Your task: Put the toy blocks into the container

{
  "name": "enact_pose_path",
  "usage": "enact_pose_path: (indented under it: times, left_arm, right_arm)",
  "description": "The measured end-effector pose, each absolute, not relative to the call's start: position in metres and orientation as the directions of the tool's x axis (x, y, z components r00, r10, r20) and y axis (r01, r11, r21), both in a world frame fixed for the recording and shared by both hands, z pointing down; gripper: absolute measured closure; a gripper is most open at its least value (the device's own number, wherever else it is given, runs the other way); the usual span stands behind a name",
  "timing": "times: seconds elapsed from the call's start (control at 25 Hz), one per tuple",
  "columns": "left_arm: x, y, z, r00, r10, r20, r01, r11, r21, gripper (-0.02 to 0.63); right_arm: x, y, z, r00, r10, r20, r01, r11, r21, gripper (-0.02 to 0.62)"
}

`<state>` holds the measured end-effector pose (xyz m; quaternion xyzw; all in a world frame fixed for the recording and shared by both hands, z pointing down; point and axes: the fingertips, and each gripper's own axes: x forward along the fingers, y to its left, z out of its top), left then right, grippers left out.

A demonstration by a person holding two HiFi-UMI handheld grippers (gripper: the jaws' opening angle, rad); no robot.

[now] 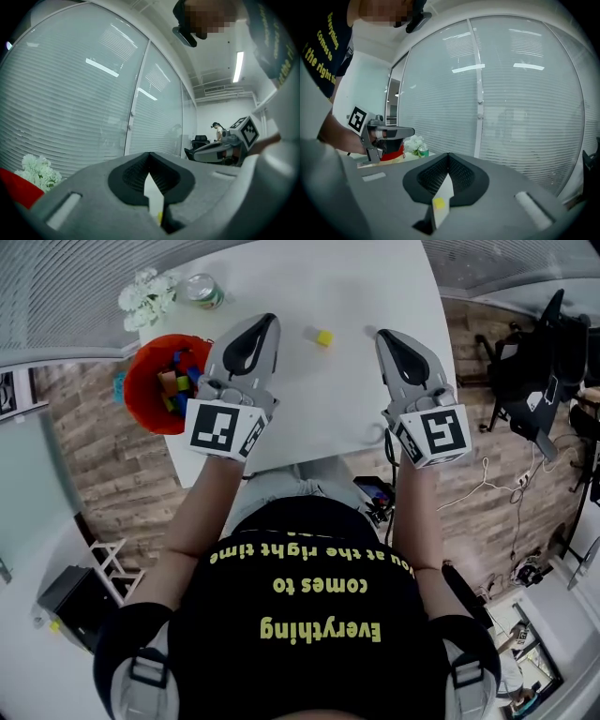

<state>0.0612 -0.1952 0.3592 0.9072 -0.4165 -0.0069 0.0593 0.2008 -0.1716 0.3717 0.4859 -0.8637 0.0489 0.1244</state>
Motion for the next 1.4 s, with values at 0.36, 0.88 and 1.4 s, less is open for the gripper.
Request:
enact_pose_path:
  times: [0.36,0.88,1.4]
  left_arm:
    - [0.063,-0.202,0.392,0.640,-0.764,0.083,-0.766,-0.627,0.141,0.609]
    - [0.063,-0.208,0.422,0.623,-0.771,0.131,-0.781,-0.605,0.156,0.609]
    - [0.065,-0.213,0.438,0.603,-0.782,0.159,-0.797,-0.582,0.157,0.609]
  right_arm:
    - [0.181,-0.181,0.418,-0.568,-0.741,0.358,-0.799,0.600,-0.025,0.544]
    - [0.162,-0.193,0.476,-0.641,-0.609,0.466,-0.725,0.680,-0.109,0.434]
    - [0.147,-0.197,0.551,-0.643,-0.458,0.614,-0.659,0.739,-0.138,0.356]
